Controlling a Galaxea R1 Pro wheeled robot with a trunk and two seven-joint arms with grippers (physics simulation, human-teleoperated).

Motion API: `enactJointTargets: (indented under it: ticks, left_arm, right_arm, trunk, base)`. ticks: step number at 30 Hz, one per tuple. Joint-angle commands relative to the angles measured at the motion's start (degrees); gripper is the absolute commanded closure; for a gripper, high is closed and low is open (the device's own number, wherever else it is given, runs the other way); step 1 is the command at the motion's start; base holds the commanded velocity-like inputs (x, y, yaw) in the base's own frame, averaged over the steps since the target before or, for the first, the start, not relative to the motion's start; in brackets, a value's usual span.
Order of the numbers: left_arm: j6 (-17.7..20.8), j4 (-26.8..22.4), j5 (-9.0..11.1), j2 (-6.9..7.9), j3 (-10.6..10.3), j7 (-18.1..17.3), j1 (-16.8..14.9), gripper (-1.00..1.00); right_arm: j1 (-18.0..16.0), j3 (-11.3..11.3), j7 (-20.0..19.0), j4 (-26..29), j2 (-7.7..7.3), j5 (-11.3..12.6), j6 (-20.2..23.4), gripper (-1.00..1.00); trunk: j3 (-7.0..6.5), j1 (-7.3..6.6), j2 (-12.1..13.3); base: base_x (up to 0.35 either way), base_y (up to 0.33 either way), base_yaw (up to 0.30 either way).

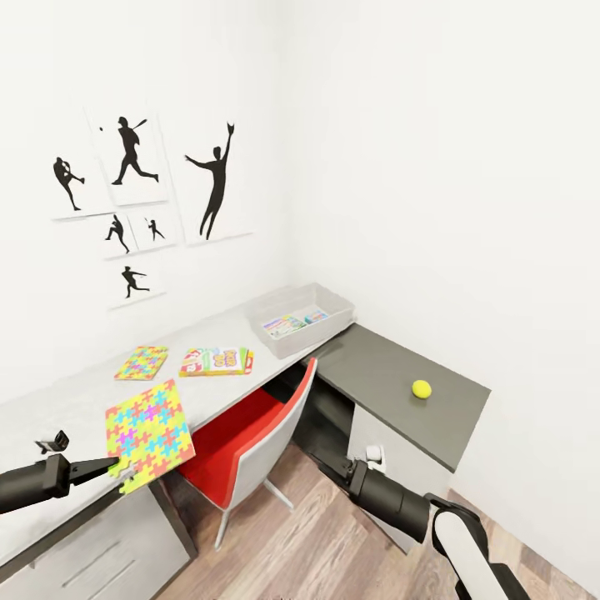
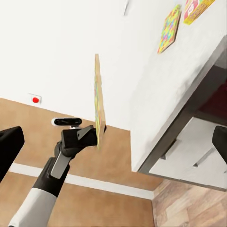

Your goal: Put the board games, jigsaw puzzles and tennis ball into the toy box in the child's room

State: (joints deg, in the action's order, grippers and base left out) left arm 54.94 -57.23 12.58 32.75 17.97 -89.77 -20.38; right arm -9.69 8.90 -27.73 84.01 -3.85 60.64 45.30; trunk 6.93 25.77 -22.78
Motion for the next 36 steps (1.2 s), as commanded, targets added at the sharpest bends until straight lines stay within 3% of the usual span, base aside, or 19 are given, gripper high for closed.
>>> enactJointTargets:
  ticks: [1,12,21,36]
  left_arm:
    - [0.6,0.0,0.1,0.07,0.1,-0.2,0.0,1.0]
    - [0.6,0.0,0.1,0.59,0.4,-0.2,0.0,1.0]
    - [0.6,0.0,0.2,1.71,0.4,-0.2,0.0,1.0]
    - [0.5,-0.3,0.2,3.33,0.6,-0.2,0.1,1.0]
  right_arm:
    - [-0.1,0.0,-0.1,0.0,0.0,0.1,0.2,-1.0]
    - [-0.1,0.0,-0.1,0.0,-0.02,0.0,0.1,-1.0]
    - [-0.1,0.1,0.0,0.0,0.01,-0.2,-0.2,-1.0]
    - [-0.1,0.2,1.9,-0.7,-0.83,-0.5,-5.3,-1.0]
  trunk:
    - [0.13,0.01,-0.1]
    - [0.13,0.01,-0.1]
    - [0.13,0.01,-0.1]
    - [0.13,0.01,-0.1]
  base:
    - [-0.238,0.202,-0.281]
    - [-0.243,0.199,-0.25]
    - [-0.048,0.029,-0.027]
    - [-0.001,0.001,-0.001]
